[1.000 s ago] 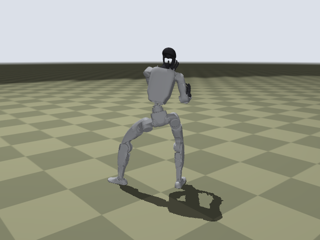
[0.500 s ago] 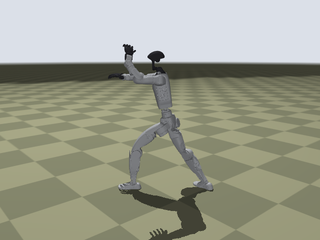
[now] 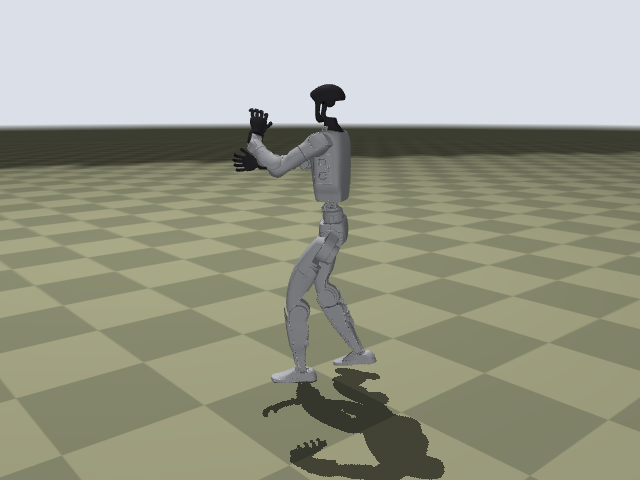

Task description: Kungfu

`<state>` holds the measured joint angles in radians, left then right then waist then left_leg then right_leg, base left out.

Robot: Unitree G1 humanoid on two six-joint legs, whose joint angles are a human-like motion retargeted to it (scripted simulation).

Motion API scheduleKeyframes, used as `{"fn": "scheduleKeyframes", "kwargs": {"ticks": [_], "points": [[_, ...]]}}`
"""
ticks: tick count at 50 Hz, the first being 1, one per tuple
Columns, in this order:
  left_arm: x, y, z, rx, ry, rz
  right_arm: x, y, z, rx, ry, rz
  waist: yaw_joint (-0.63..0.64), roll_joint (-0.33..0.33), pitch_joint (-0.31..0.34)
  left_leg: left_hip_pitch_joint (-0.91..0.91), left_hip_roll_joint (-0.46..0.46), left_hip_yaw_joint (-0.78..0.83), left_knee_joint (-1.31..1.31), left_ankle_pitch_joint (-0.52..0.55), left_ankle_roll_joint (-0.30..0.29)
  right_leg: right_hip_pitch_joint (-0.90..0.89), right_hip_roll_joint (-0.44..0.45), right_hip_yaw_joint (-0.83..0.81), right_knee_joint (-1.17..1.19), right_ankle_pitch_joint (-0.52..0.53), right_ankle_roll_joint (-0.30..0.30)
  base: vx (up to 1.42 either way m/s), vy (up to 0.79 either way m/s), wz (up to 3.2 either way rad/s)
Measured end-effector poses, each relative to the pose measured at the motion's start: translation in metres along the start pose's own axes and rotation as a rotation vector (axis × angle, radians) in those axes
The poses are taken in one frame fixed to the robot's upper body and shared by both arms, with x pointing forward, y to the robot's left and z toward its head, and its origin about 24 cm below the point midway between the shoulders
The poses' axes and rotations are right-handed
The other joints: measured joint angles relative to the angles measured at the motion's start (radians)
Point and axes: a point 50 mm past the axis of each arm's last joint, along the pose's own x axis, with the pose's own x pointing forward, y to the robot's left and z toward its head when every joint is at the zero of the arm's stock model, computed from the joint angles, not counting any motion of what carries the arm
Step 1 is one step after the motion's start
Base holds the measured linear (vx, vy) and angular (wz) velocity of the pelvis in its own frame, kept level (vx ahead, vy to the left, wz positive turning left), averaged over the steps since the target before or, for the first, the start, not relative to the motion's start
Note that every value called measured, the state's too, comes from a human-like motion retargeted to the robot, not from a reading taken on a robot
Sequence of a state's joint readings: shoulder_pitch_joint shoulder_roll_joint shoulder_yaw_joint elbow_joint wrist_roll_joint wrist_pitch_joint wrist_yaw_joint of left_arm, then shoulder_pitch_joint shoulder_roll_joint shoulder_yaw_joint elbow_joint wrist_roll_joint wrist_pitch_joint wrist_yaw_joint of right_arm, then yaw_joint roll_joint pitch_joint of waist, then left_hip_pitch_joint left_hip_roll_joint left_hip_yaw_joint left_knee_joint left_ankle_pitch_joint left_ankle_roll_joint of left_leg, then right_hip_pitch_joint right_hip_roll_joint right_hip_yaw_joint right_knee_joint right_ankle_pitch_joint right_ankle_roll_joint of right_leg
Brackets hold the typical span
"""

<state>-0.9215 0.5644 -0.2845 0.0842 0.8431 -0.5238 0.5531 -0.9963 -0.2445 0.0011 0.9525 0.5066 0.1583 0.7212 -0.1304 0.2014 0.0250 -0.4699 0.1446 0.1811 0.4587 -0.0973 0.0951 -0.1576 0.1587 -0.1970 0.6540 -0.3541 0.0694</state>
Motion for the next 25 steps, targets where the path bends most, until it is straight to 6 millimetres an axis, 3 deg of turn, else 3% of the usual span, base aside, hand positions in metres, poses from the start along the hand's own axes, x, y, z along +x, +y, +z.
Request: {"fn": "scheduleKeyframes", "kwargs": {"ticks": [2,3,5,6,7,8,10,12,13,15,18,22,25], "points": [[-0.032,-0.010,-0.068,0.325,0.189,-0.112,-0.007,0.033,-0.042,0.055,-0.035,0.181,-0.109,-0.027,0.104,0.188,-0.043,0.059,-0.112,0.026,0.025,-0.136,-0.069,0.011,-0.078,0.052,-0.107,0.37,0.44,-0.27],[-0.055,-0.017,-0.101,0.442,0.318,-0.190,-0.022,0.047,-0.065,0.061,-0.062,0.169,-0.166,-0.050,0.159,0.278,-0.068,0.078,-0.161,0.032,0.040,-0.191,-0.081,0.030,-0.151,0.069,-0.123,0.36,0.45,0.05],[-0.104,-0.009,-0.157,0.541,0.824,-0.524,-0.063,0.073,-0.102,0.049,-0.195,0.049,-0.312,-0.084,0.252,0.394,-0.106,0.081,-0.217,0.033,0.058,-0.313,-0.064,0.112,-0.339,0.173,-0.140,0.35,0.33,0.75],[-0.133,0.018,-0.180,0.494,1.116,-0.779,-0.099,0.076,-0.111,0.067,-0.293,-0.051,-0.419,-0.095,0.295,0.434,-0.108,0.047,-0.232,0.027,0.053,-0.372,-0.068,0.140,-0.414,0.246,-0.107,0.43,0.16,1.68],[-0.158,0.049,-0.191,0.442,1.355,-0.911,-0.136,0.078,-0.116,0.079,-0.384,-0.172,-0.528,-0.099,0.339,0.463,-0.098,0.007,-0.243,0.021,0.043,-0.436,-0.076,0.149,-0.475,0.286,-0.087,0.43,0.11,2.28],[-0.169,0.080,-0.199,0.510,1.442,-0.874,-0.175,0.076,-0.116,0.078,-0.467,-0.327,-0.636,-0.089,0.384,0.472,-0.067,-0.043,-0.244,0.013,0.024,-0.508,-0.095,0.119,-0.504,0.263,-0.097,0.33,0.13,1.81],[-0.171,0.118,-0.202,0.710,1.298,-0.685,-0.239,0.081,-0.122,0.076,-0.433,-0.540,-0.730,-0.094,0.426,0.493,-0.033,-0.031,-0.264,0.002,-0.013,-0.622,-0.103,0.028,-0.527,0.218,-0.137,0.26,-0.01,0.42],[-0.168,0.108,-0.191,0.747,1.012,-0.624,-0.272,0.093,-0.122,0.024,-0.317,-0.596,-0.720,-0.110,0.395,0.539,-0.043,0.011,-0.301,-0.006,-0.022,-0.687,-0.095,-0.022,-0.489,0.213,-0.143,0.28,-0.35,-0.29],[-0.169,0.100,-0.187,0.719,0.986,-0.589,-0.281,0.098,-0.117,-0.016,-0.294,-0.603,-0.720,-0.106,0.388,0.545,-0.035,-0.001,-0.305,-0.008,-0.023,-0.709,-0.098,-0.023,-0.457,0.229,-0.146,0.24,-0.36,0.40],[-0.173,0.062,-0.178,0.592,1.023,-0.629,-0.288,0.108,-0.103,-0.108,-0.286,-0.602,-0.689,-0.069,0.358,0.526,-0.015,-0.037,-0.295,-0.010,-0.027,-0.740,-0.094,0.022,-0.400,0.266,-0.157,0.22,-0.28,0.76],[-0.172,0.032,-0.171,0.531,1.034,-0.735,-0.277,0.111,-0.085,-0.251,-0.275,-0.535,-0.635,-0.034,0.308,0.481,-0.020,-0.066,-0.300,0.000,-0.059,-0.701,-0.117,0.036,-0.405,0.285,-0.169,0.17,-0.11,0.34],[-0.179,0.030,-0.159,0.417,1.037,-0.667,-0.237,0.108,-0.049,-0.455,-0.393,-0.413,-0.561,-0.010,0.243,0.405,-0.041,-0.045,-0.290,0.018,-0.132,-0.558,-0.119,0.063,-0.396,0.303,-0.194,0.18,0.05,-0.38],[-0.193,0.035,-0.131,0.021,1.150,-0.558,-0.185,0.113,-0.006,-0.673,-0.623,-0.352,-0.510,-0.005,0.218,0.313,-0.050,-0.057,-0.232,0.014,-0.186,-0.369,-0.093,0.103,-0.320,0.323,-0.165,-0.02,0.14,-0.23]]}}
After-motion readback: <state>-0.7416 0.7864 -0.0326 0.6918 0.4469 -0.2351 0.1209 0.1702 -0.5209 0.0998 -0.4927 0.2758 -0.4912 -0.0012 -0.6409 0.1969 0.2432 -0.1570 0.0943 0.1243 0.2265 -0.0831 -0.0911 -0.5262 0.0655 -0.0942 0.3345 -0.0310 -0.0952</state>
